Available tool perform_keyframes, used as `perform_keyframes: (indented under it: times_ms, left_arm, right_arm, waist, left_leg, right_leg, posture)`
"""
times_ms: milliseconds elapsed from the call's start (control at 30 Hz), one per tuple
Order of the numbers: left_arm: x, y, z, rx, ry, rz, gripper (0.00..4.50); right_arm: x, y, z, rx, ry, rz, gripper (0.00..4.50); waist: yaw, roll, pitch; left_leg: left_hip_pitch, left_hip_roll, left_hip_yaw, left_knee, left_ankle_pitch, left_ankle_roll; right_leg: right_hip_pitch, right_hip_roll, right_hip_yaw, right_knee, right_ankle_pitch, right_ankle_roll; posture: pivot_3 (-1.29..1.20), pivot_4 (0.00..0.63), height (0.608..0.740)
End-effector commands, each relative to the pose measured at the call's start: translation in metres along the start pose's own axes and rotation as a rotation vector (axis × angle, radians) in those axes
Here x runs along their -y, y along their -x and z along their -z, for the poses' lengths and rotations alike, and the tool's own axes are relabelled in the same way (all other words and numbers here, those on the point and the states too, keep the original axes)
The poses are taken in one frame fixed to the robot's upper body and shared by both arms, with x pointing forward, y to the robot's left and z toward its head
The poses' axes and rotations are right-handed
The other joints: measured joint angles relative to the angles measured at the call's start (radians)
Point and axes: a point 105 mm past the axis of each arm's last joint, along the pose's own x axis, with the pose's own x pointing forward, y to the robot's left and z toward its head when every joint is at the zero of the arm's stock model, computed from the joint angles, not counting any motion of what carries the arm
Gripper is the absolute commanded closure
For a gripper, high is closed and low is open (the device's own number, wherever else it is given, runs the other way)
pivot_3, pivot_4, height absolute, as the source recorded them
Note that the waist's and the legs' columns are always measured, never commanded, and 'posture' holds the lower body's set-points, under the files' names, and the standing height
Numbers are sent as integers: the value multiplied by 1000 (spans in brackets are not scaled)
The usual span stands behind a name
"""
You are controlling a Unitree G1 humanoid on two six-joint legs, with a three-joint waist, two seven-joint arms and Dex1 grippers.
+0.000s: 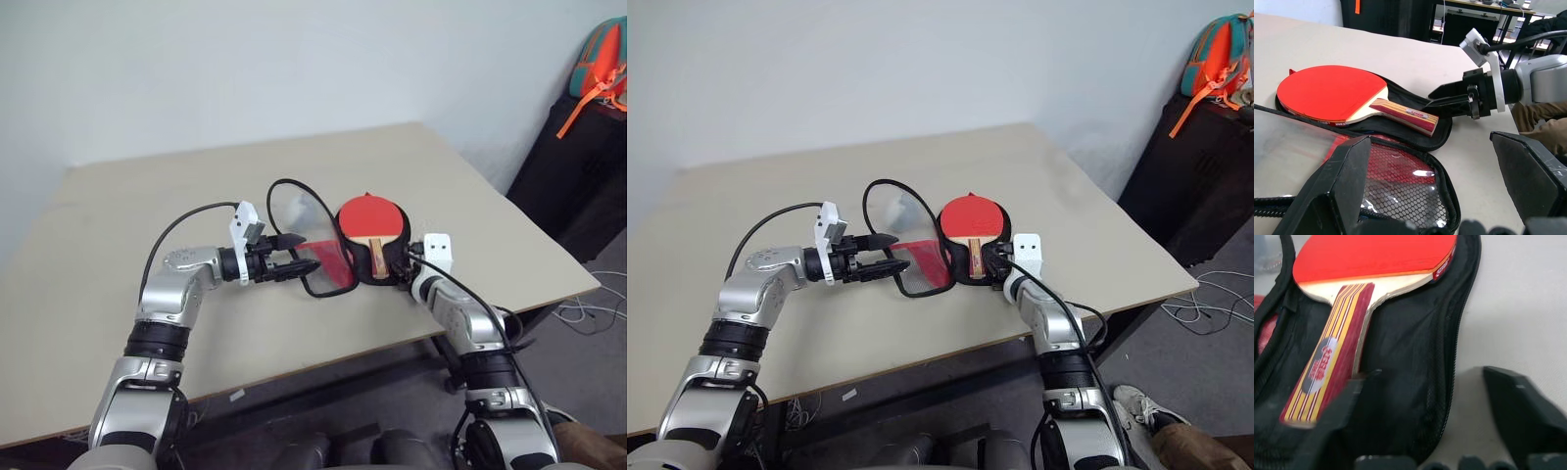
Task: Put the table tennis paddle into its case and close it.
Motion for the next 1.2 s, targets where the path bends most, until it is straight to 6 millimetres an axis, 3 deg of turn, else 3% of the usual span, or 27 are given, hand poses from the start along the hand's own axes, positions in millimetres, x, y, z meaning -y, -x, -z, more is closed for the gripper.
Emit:
perform_keyframes:
  times_ms: [33, 233, 667, 800, 1000, 1200]
  left_arm:
    - [-2, -2, -18, 32, -48, -1, 298]
    - [-1, -3, -19, 27, -45, -4, 298]
    - [-2, -1, -20, 17, -45, -19, 298]
    - [-4, 2, -23, 19, -44, -28, 298]
    - [-6, 5, -27, 21, -42, -29, 298]
    - [-4, 5, -33, 30, -33, -12, 298]
  right_arm:
    - [-14, -2, 16, -64, 38, -48, 2352]
    - [-12, -1, 21, -113, 23, -80, 4405]
    - [-11, 9, 20, -124, 40, -152, 4459]
    - [-6, 22, 19, -122, 58, -193, 4459]
    - [-13, 51, 23, -132, 95, -291, 4459]
    - [-16, 69, 36, -169, 105, -329, 4459]
  waist:
    - [0, -1, -1]
    - [0, -4, -3]
    - [1, -7, -5]
    - [3, -7, -5]
    - [12, -7, -5]
    - [24, -7, -5]
  left_leg:
    - [0, 0, 0, 0, 0, 0]
    - [1, 0, 0, 0, 0, 0]
    - [1, 0, 0, 0, 0, 0]
    - [1, 0, 0, 0, 0, 0]
    - [0, 0, 0, 1, -1, 0]
    - [-1, 0, 0, 2, -1, 1]
  right_leg:
    - [0, 0, 0, 0, 0, 0]
    - [1, 0, 0, 0, 0, 0]
    - [1, 0, 0, 0, 0, 0]
    - [2, 0, -1, 0, 0, 0]
    - [1, -1, -1, 0, 0, 0]
    - [1, -1, -1, 0, 0, 0]
  posture:
    - [0, 0, 740]
    - [0, 0, 740]
    - [0, 0, 740]
    - [0, 0, 740]
    - [0, 0, 740]
    - [0, 0, 740]
